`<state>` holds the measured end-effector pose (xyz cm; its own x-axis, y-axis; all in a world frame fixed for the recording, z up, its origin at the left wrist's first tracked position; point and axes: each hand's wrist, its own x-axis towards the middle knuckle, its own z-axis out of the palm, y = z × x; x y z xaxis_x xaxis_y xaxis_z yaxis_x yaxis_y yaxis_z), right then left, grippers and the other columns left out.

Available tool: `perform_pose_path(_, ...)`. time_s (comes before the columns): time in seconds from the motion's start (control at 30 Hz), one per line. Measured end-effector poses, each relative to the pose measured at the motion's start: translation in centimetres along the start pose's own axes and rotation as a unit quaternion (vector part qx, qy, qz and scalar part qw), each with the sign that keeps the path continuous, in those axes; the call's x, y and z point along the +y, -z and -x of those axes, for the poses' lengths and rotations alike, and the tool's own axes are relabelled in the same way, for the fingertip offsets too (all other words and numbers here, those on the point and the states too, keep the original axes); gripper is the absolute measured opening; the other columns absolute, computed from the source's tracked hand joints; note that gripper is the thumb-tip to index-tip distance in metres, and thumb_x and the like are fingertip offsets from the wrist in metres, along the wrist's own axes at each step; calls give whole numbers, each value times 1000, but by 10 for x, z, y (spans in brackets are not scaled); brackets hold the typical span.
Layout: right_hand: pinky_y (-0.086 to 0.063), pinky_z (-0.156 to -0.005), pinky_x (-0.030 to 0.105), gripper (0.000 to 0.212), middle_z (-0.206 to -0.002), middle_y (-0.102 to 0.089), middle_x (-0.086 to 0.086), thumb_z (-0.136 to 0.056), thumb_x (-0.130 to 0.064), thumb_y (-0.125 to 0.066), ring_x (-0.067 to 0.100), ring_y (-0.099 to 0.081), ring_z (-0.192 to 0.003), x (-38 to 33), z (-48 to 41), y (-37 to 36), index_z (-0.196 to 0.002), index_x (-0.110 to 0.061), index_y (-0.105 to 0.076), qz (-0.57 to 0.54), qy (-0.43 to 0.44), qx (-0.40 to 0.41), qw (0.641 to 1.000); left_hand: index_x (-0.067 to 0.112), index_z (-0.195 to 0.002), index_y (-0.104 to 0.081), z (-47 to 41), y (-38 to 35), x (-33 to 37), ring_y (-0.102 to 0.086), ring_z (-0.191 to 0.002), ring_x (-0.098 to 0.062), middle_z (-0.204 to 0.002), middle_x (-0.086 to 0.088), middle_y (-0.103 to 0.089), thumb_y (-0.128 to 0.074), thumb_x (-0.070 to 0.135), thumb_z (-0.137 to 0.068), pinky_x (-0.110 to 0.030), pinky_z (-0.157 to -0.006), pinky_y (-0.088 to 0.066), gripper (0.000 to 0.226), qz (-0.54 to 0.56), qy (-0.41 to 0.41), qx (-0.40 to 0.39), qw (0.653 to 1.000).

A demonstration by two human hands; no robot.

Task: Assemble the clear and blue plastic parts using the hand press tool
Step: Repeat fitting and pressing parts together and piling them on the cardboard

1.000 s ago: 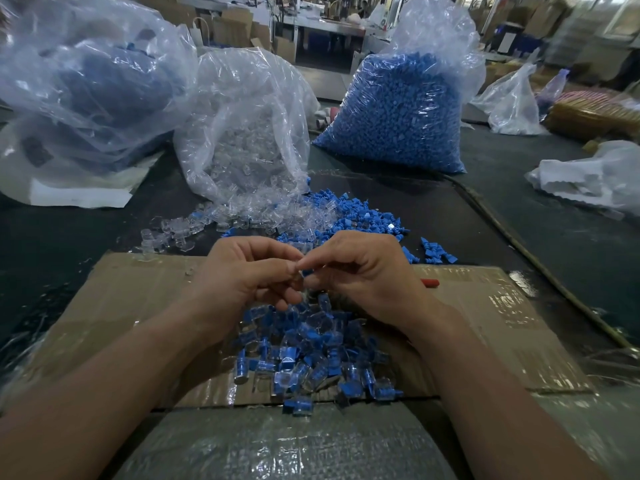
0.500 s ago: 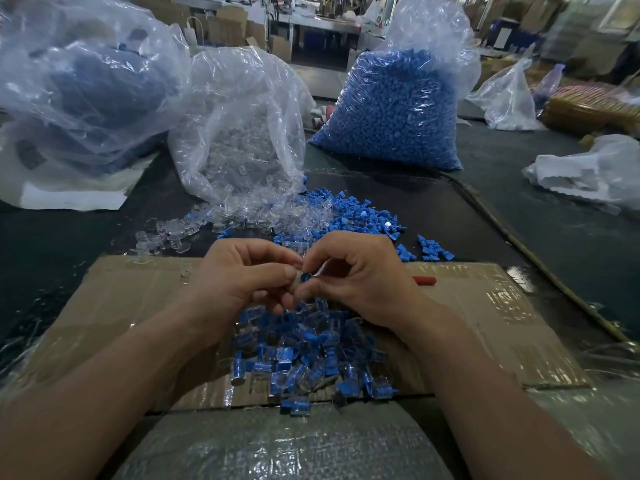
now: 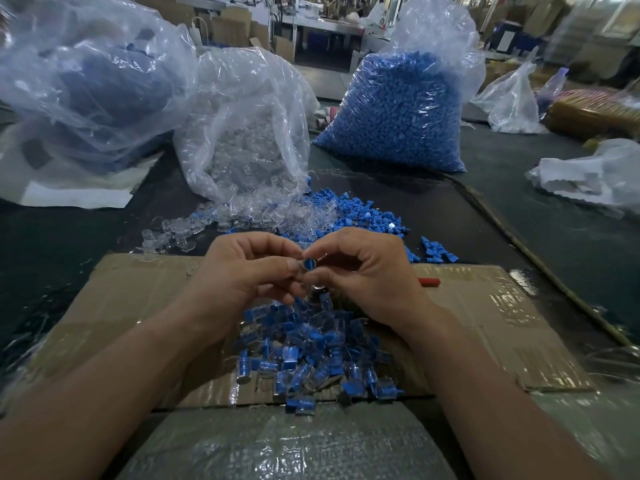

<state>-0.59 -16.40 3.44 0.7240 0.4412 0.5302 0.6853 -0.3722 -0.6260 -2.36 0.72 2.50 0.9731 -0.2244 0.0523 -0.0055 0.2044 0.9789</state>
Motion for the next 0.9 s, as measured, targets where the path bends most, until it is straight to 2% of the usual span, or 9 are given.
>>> perform_pose_path(0.17, -52, -71, 15, 23, -84, -63, -4, -67, -3, -76, 7, -61, -78, -1, 0, 1, -90, -2, -71, 24, 20, -2, 1000, 13, -65, -71, 1, -1, 0, -64, -50, -19, -61, -13, -67, -71, 16, -51, -21, -46, -52, 14, -8, 0, 5, 1000)
perform_pose_path(0.3, -52, -68, 16, 22, -80, -69, 6, -65, -5, -77, 10, -61, -74, -2, 1, -1, -86, -1, -72, 51, 50, -7, 997, 14, -61, -70, 0, -2, -3, -62, -46, -18, -57, -11, -66, -70, 11, -53, -21, -44, -50, 9, -39, -6, 27, 999)
perform_pose_path(0.5, -53, -68, 22, 24, -81, -69, 7, -66, -7, -78, 11, -63, -71, -4, 0, 0, -88, -2, -71, 51, 45, -22, 997, 17, -62, -71, -1, -2, -5, -62, -46, -16, -56, -10, -65, -69, 12, -57, -19, -44, -48, 8, -54, -20, 31, 998)
perform_pose_path(0.57, -53, -72, 21, 28, -81, -67, -2, -68, -16, -78, 9, -62, -76, -4, -1, 4, -93, -6, -70, 36, -7, -35, 999, 18, -62, -71, -1, -2, -5, -63, -48, -16, -57, -10, -66, -68, 11, -59, -20, -46, -50, 8, -46, -20, 34, 998)
perform_pose_path(0.67, -52, -74, 18, 31, -80, -61, -18, -65, -43, -68, -2, -60, -79, 0, -1, 20, -91, -27, -66, 44, -140, -47, 988, 15, -60, -70, -2, 0, -4, -64, -49, -16, -59, -11, -67, -66, 9, -59, -21, -46, -52, 8, -17, -12, 58, 998)
perform_pose_path(0.77, -45, -67, 10, 21, -82, -60, -19, -69, -41, -71, -7, -58, -77, 12, 0, 42, -85, -38, -59, 88, -232, -100, 964, 5, -68, -64, -2, 1, -2, -65, -51, -17, -61, -12, -67, -63, 7, -60, -20, -45, -52, 8, -12, -7, 64, 998)
perform_pose_path(0.83, -38, -68, 11, 26, -90, -58, -21, -70, -40, -73, -6, -54, -85, 18, 2, 54, -89, -40, -56, 103, -275, -170, 941, 2, -73, -60, -3, 1, -2, -65, -52, -17, -62, -12, -68, -62, 7, -61, -19, -46, -51, 13, -19, -5, 67, 998)
perform_pose_path(0.9, -34, -69, 14, 40, -97, -53, -24, -65, -41, -76, -5, -49, -91, 21, 4, 60, -97, -43, -51, 96, -314, -241, 913, 2, -73, -60, -3, 1, -3, -65, -52, -17, -62, -13, -68, -62, 7, -61, -19, -46, -51, 14, -19, -5, 74, 997)
